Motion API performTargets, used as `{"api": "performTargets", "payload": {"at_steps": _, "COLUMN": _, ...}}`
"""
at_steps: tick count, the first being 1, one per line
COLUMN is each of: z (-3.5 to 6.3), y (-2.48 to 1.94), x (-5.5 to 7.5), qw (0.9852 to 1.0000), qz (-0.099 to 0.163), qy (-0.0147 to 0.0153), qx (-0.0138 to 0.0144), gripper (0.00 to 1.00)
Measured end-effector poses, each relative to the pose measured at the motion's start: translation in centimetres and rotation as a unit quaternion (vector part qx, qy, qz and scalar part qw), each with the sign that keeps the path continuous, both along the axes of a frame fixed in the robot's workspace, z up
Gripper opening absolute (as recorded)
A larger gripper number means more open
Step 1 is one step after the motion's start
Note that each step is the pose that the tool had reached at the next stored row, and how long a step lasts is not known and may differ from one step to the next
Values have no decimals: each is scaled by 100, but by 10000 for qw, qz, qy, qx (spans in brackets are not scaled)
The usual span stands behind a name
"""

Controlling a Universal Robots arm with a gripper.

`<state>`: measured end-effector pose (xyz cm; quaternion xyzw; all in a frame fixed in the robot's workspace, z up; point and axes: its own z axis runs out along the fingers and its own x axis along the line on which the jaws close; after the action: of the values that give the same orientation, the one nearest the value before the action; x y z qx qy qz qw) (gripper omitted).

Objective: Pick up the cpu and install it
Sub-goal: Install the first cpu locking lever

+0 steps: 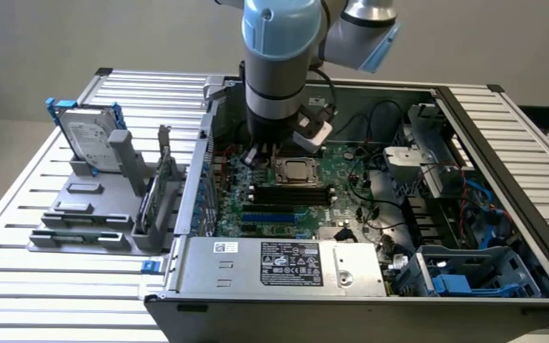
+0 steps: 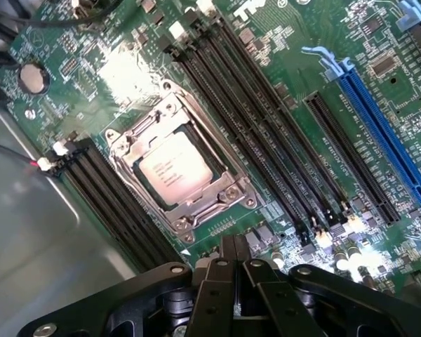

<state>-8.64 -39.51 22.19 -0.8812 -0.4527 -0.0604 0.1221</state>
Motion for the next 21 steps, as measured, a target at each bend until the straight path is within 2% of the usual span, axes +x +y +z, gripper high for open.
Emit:
{"api": "performTargets", "payload": {"at_steps": 7, "z": 0, "y": 94, "x": -6, "qw": 9995, "qz": 322, "qy": 0, "qx": -58, "gripper": 11}}
{"api": "performTargets", "payload": {"at_steps": 14, "z": 0, "y": 202, "x": -9, "qw": 9981, "qz": 602, "qy": -3, "qx": -120, "gripper": 11}}
{"api": "performTargets", "payload": {"at_steps": 18, "z": -2, "y": 254, "x": -9, "qw": 9970, "qz": 754, "qy": -23, "qx": -176, "gripper": 11}}
{"api": "performTargets", "payload": {"at_steps": 21, "z": -4, "y": 277, "x": -9, "qw": 9960, "qz": 865, "qy": -56, "qx": -240, "gripper": 11}}
